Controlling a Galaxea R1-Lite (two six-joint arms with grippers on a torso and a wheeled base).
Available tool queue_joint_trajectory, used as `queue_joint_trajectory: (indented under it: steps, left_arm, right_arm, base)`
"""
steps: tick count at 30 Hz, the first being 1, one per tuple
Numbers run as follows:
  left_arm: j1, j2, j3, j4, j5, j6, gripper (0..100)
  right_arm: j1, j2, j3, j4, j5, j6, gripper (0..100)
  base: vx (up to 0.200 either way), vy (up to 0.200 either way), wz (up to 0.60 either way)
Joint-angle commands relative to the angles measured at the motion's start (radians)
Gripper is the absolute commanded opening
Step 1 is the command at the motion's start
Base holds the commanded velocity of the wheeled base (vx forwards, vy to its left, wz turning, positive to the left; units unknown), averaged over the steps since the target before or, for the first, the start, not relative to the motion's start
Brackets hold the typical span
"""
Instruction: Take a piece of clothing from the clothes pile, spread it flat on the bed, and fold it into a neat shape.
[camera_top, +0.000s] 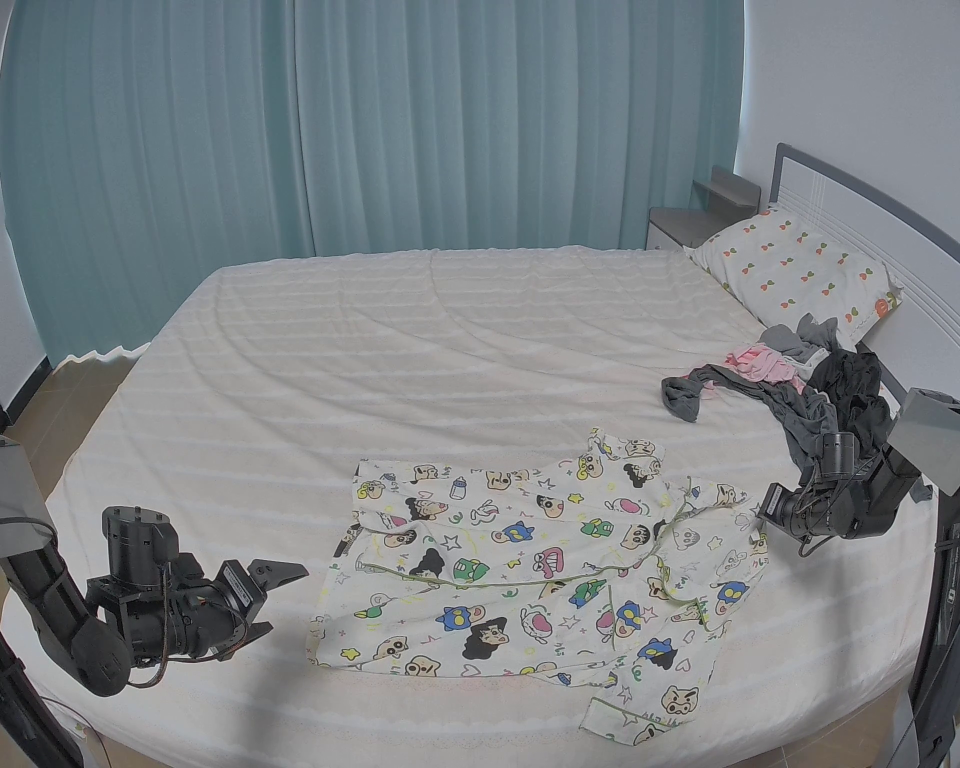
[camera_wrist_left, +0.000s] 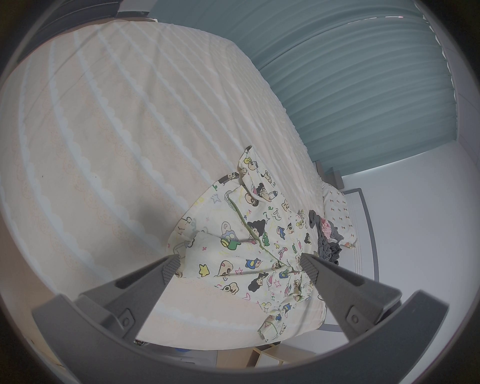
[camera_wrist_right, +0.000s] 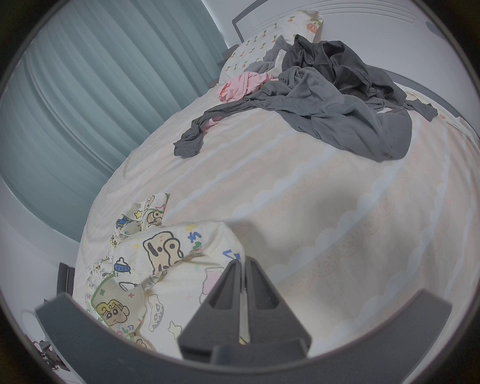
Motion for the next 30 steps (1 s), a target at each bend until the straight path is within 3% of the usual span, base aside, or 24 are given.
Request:
queue_joint_trajectory:
  steps: [1,2,3,10,13,18,19,20,21,22,23,24,27,30]
  left_arm:
    - [-0.001,0.001,0.000,0.000,0.000,0.000,100]
    - [-0.004,0.001,0.000,0.000,0.000,0.000,100]
    - [-0.007,0.001,0.000,0.000,0.000,0.000,100]
    - [-0.068,0.046,-0.008,-0.014,0.006,0.006,100]
    - [-0.098,0.120,-0.034,-0.065,0.055,0.015,100]
    - [-0.156,0.255,-0.089,-0.099,0.211,0.012,100]
    - [-0.170,0.291,-0.103,-0.105,0.285,0.016,100]
    - [-0.170,0.291,-0.103,-0.105,0.285,0.016,100]
    - [-0.173,0.324,-0.107,-0.114,0.340,0.018,100]
    - [-0.173,0.342,-0.103,-0.120,0.346,0.021,100]
    - [-0.173,0.345,-0.103,-0.122,0.346,0.021,100]
    - [-0.173,0.362,-0.100,-0.135,0.348,0.021,100]
    - [-0.177,0.365,-0.095,-0.161,0.351,0.021,100]
    - [-0.185,0.370,-0.104,-0.163,0.351,0.021,100]
  right_arm:
    - [-0.003,-0.003,-0.001,0.000,0.000,-0.003,0]
    - [-0.003,-0.003,0.002,-0.001,0.000,-0.008,0]
    - [-0.002,-0.005,0.004,0.000,0.000,-0.014,100]
    - [0.000,-0.115,0.094,-0.024,-0.031,-0.022,100]
    - [0.029,-0.225,0.205,-0.046,-0.077,-0.011,100]
    - [0.201,-0.419,0.467,-0.195,-0.121,0.035,100]
    - [0.288,-0.472,0.542,-0.259,-0.163,0.072,100]
    - [0.288,-0.472,0.542,-0.259,-0.163,0.072,100]
    - [0.403,-0.525,0.613,-0.313,-0.241,0.116,100]
    - [0.487,-0.545,0.646,-0.336,-0.293,0.149,100]
    - [0.506,-0.546,0.652,-0.339,-0.305,0.156,100]
    - [0.589,-0.541,0.675,-0.351,-0.353,0.207,100]
    - [0.612,-0.509,0.688,-0.365,-0.365,0.291,100]
    - [0.592,-0.485,0.689,-0.382,-0.353,0.311,100]
  base:
    - [0.000,0.000,0.00]
    - [0.000,0.000,0.00]
    - [0.000,0.000,0.00]
    - [0.000,0.000,0.00]
    - [0.000,0.000,0.00]
    - [0.000,0.000,0.00]
    - [0.000,0.000,0.00]
    - [0.000,0.000,0.00]
    - [0.000,0.000,0.00]
    - [0.000,0.000,0.00]
    - [0.000,0.000,0.00]
    - [0.000,0.000,0.00]
    - [0.000,0.000,0.00]
    - [0.000,0.000,0.00]
